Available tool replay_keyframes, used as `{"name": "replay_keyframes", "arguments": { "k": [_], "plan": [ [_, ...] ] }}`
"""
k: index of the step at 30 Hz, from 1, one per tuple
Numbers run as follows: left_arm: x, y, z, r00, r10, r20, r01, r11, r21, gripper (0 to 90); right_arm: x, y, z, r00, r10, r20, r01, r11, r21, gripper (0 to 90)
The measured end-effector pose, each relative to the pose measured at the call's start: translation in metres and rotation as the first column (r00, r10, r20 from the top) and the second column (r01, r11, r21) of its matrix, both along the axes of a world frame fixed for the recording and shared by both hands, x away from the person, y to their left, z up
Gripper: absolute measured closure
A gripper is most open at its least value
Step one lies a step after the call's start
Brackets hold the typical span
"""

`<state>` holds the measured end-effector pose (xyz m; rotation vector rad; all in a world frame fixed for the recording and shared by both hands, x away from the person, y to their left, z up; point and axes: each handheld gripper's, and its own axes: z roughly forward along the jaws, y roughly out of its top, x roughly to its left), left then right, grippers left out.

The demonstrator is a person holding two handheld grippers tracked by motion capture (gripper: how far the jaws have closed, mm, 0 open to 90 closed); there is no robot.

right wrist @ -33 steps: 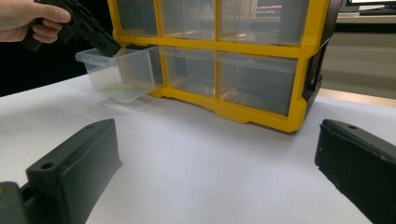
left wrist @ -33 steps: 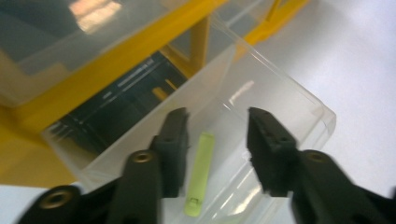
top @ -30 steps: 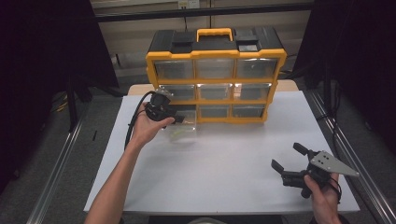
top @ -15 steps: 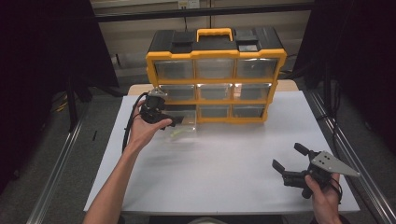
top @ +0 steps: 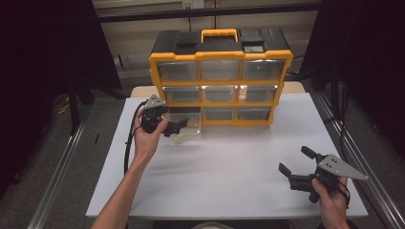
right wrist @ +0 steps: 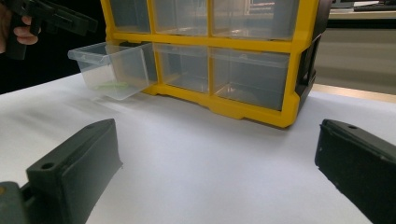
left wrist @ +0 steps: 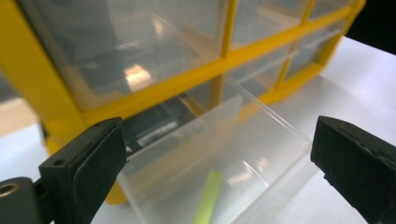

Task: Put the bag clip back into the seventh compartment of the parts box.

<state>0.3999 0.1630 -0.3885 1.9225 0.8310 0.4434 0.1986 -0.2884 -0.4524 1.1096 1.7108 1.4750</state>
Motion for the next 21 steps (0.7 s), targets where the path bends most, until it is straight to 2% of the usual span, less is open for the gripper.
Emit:
{"name": "replay_keyframes", "arguments": {
  "k": [4, 5, 7, 10, 11, 12, 14, 18, 21],
  "plan": [
    [-0.007, 0.002, -0.003, 0.9994, -0.001, 0.036, 0.003, 0.9981, -0.061, 3.7, -0.003, 0.000, 0.001, 0.9999, -0.011, 0.001, 0.011, 0.9999, 0.002, 0.0],
    [-0.011, 0.002, -0.003, 0.9986, 0.005, 0.053, -0.002, 0.9982, -0.061, 3.7, -0.004, 0.001, 0.002, 1.0000, -0.006, -0.003, 0.006, 1.0000, -0.001, 0.0],
    [-0.017, 0.005, -0.005, 0.9941, 0.015, 0.108, -0.009, 0.9983, -0.057, 3.7, -0.004, 0.001, 0.002, 1.0000, -0.006, 0.005, 0.006, 0.9999, -0.012, 0.0],
    [-0.025, 0.012, -0.009, 0.9890, 0.037, 0.143, -0.022, 0.9944, -0.104, 3.7, -0.004, 0.001, 0.002, 1.0000, -0.010, 0.001, 0.010, 0.9999, -0.009, 0.0],
    [-0.026, 0.014, -0.010, 0.9878, 0.045, 0.149, -0.030, 0.9944, -0.101, 3.7, -0.003, 0.001, 0.001, 0.9999, -0.015, 0.001, 0.015, 0.9999, -0.002, 0.0],
    [-0.029, 0.015, -0.011, 0.9871, 0.064, 0.147, -0.046, 0.9912, -0.124, 3.7, -0.003, 0.001, 0.001, 0.9999, -0.012, 0.001, 0.012, 0.9999, -0.005, 0.0],
    [-0.034, 0.019, -0.013, 0.9840, 0.090, 0.153, -0.070, 0.9887, -0.133, 3.7, -0.002, 0.001, 0.001, 0.9999, -0.012, 0.004, 0.012, 0.9999, -0.008, 0.0],
    [-0.044, 0.026, -0.021, 0.9850, 0.109, 0.134, -0.085, 0.9809, -0.175, 3.6, -0.001, 0.002, 0.001, 1.0000, -0.006, 0.004, 0.006, 0.9999, -0.010, 0.0],
    [-0.053, 0.030, -0.026, 0.9791, 0.115, 0.167, -0.092, 0.9854, -0.143, 3.6, -0.003, 0.002, 0.002, 1.0000, -0.008, 0.003, 0.008, 0.9999, -0.008, 0.0]
  ]
}}
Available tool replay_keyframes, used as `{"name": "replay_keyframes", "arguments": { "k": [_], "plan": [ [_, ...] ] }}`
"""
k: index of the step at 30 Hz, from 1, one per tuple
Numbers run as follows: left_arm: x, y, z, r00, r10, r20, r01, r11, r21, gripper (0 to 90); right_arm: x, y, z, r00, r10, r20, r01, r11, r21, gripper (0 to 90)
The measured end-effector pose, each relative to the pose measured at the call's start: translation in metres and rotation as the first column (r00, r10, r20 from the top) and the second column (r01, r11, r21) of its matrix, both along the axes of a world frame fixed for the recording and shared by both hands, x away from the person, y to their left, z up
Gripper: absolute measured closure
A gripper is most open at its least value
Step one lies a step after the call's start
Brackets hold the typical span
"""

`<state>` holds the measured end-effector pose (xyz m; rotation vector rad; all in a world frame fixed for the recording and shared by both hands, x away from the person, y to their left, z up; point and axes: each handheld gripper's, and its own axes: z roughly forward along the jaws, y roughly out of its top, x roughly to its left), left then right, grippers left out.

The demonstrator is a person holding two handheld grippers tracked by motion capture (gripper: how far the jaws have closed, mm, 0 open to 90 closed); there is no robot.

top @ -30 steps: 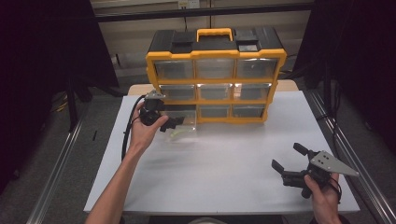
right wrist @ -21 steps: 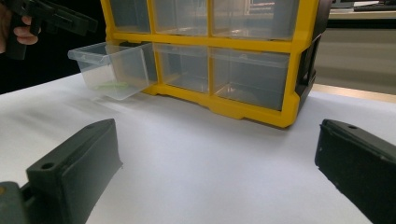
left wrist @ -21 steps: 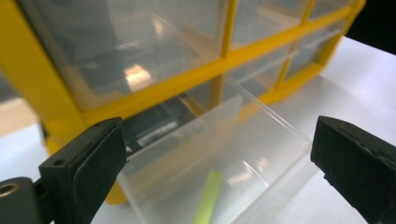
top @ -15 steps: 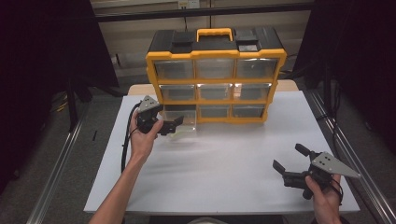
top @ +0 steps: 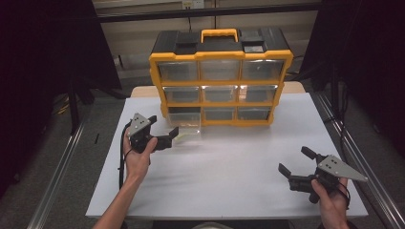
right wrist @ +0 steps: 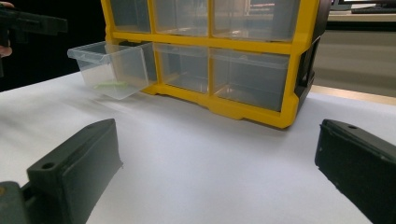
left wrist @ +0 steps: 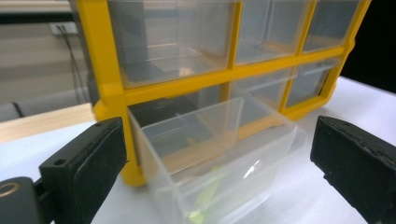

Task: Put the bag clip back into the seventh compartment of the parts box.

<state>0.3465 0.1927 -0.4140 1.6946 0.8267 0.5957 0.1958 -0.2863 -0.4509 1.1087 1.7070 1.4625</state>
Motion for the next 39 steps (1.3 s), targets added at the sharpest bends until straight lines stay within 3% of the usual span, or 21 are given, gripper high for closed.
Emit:
{"name": "replay_keyframes", "arguments": {
  "k": [1, 4, 9, 12, 15, 17, 20, 21, 22, 24, 25, 31, 32, 33, 34, 35, 36, 39],
  "plan": [
    [-0.003, 0.001, -0.001, 0.9996, 0.020, 0.021, -0.021, 0.9995, 0.025, 3.6, 0.000, 0.000, 0.000, 1.0000, 0.002, -0.001, -0.002, 1.0000, -0.002, 0.0],
    [-0.011, 0.004, -0.005, 0.9997, 0.014, 0.020, -0.014, 0.9996, 0.026, 2.8, 0.001, 0.000, -0.001, 1.0000, 0.006, -0.008, -0.006, 0.9999, -0.011, 0.0],
    [-0.025, 0.017, -0.013, 0.9994, 0.028, 0.018, -0.028, 0.9988, -0.040, 2.8, 0.001, 0.000, -0.001, 1.0000, 0.000, -0.006, 0.000, 0.9999, -0.015, 0.0],
    [-0.032, 0.022, -0.021, 0.9993, 0.021, 0.031, -0.021, 0.9995, -0.023, 2.9, 0.002, 0.000, -0.001, 1.0000, 0.000, -0.004, 0.000, 0.9999, -0.016, 0.0],
    [-0.041, 0.025, -0.027, 0.9999, 0.016, 0.002, -0.016, 0.9997, -0.016, 3.0, 0.002, 0.000, -0.001, 1.0000, 0.001, -0.003, -0.001, 0.9999, -0.014, 0.0],
    [-0.048, 0.027, -0.028, 0.9995, 0.032, 0.004, -0.032, 0.9993, -0.020, 2.9, 0.002, -0.001, -0.001, 1.0000, -0.002, -0.003, 0.002, 0.9999, -0.013, 0.0],
    [-0.057, 0.035, -0.029, 0.9975, 0.069, 0.011, -0.069, 0.9963, -0.052, 2.9, 0.003, -0.001, -0.001, 1.0000, -0.008, -0.003, 0.008, 0.9999, -0.008, 0.0],
    [-0.059, 0.036, -0.028, 0.9974, 0.073, 0.003, -0.072, 0.9940, -0.083, 2.9, 0.003, -0.002, -0.001, 1.0000, -0.008, -0.002, 0.008, 0.9999, -0.007, 0.0],
    [-0.061, 0.039, -0.028, 0.9977, 0.067, 0.000, -0.067, 0.9952, -0.071, 2.8, 0.003, -0.002, -0.001, 1.0000, -0.007, -0.002, 0.007, 0.9999, -0.007, 0.0],
    [-0.067, 0.042, -0.028, 0.9970, 0.077, 0.001, -0.077, 0.9927, -0.093, 2.8, 0.002, -0.002, -0.001, 1.0000, -0.004, -0.002, 0.004, 0.9999, -0.011, 0.0],
    [-0.070, 0.045, -0.028, 0.9976, 0.069, -0.004, -0.069, 0.9954, -0.066, 2.8, 0.002, -0.002, -0.001, 1.0000, -0.001, -0.004, 0.001, 1.0000, -0.010, 0.0],
    [-0.087, 0.058, -0.029, 0.9965, 0.083, -0.010, -0.083, 0.9942, -0.068, 2.5, 0.001, -0.001, -0.001, 1.0000, -0.004, -0.006, 0.004, 1.0000, -0.005, 0.0],
    [-0.088, 0.058, -0.030, 0.9959, 0.090, -0.010, -0.091, 0.9917, -0.092, 2.5, 0.002, -0.002, -0.001, 1.0000, -0.005, -0.004, 0.005, 0.9999, -0.009, 0.0],
    [-0.089, 0.062, -0.032, 0.9971, 0.076, -0.002, -0.076, 0.9947, -0.069, 2.5, 0.002, -0.002, -0.001, 1.0000, -0.004, -0.005, 0.003, 1.0000, -0.008, 0.0],
    [-0.088, 0.064, -0.033, 0.9977, 0.067, 0.003, -0.067, 0.9945, -0.080, 2.5, 0.002, -0.001, -0.001, 1.0000, -0.003, -0.005, 0.003, 0.9999, -0.010, 0.0],
    [-0.087, 0.065, -0.035, 0.9969, 0.078, -0.007, -0.078, 0.9941, -0.075, 2.5, 0.002, -0.001, -0.001, 1.0000, -0.002, -0.005, 0.002, 0.9999, -0.011, 0.0],
    [-0.086, 0.063, -0.036, 0.9954, 0.092, -0.025, -0.094, 0.9893, -0.112, 2.5, 0.002, -0.001, -0.001, 1.0000, -0.002, -0.006, 0.002, 0.9999, -0.012, 0.0],
    [-0.082, 0.064, -0.038, 0.9928, 0.107, -0.054, -0.113, 0.9862, -0.121, 2.5, 0.002, -0.001, -0.001, 1.0000, 0.000, -0.009, -0.001, 0.9999, -0.011, 0.0]
  ]
}}
